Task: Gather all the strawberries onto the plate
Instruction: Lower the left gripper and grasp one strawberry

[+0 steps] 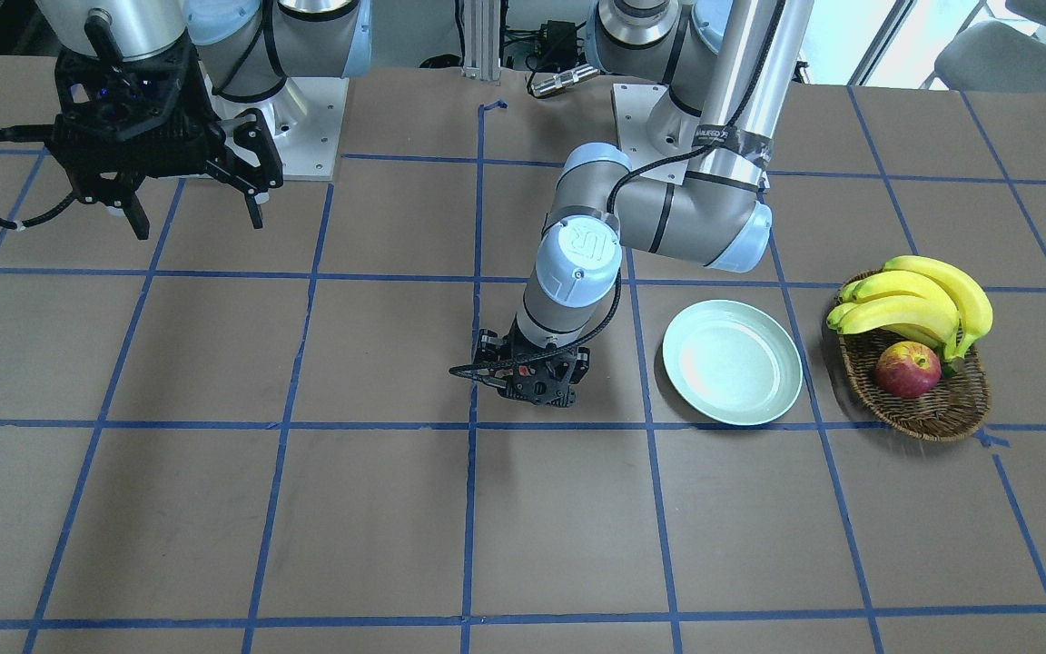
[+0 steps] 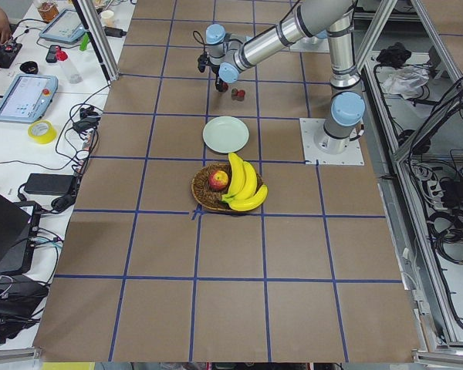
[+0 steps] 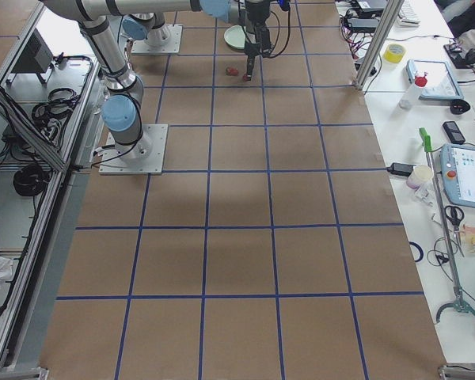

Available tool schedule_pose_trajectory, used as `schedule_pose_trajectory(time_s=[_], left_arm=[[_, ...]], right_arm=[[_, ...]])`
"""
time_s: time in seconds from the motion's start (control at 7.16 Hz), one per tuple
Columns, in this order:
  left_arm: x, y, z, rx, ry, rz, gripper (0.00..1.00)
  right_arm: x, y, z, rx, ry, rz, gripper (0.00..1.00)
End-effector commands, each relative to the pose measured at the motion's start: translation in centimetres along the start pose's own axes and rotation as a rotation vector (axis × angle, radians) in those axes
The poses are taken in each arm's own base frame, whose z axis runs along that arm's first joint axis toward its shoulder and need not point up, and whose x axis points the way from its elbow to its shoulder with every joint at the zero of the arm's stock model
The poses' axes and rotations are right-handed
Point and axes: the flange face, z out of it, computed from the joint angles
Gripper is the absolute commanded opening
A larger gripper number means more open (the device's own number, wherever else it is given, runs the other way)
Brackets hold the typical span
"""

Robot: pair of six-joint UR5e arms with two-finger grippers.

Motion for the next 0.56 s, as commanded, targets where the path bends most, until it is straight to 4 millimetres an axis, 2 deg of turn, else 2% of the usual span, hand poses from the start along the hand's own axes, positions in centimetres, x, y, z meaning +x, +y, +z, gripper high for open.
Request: schedule_pose_trajectory(time_s=[0.0, 0.14, 0.28, 0.42], left_arm=[[0.2, -0.1, -0.2, 0.002, 0.014, -0.059, 0.00], [0.5, -0.3, -1.9, 0.037, 0.013, -0.051, 0.00], [0.4, -1.3, -4.4, 0.083, 0.002, -0.049, 0.00], [-0.7, -3.5, -7.8, 0.081, -0.058, -0.066, 0.00]], right_arm=[[-0.1, 0.1, -0.2, -0.001, -0.018, 0.012, 1.00], [0.0, 0.1, -0.2, -0.002, -0.015, 0.021, 1.00], [0.1, 0.3, 0.0, -0.020, -0.009, 0.086, 1.00], [0.8, 0.3, 0.1, -0.027, -0.003, 0.187, 1.00]])
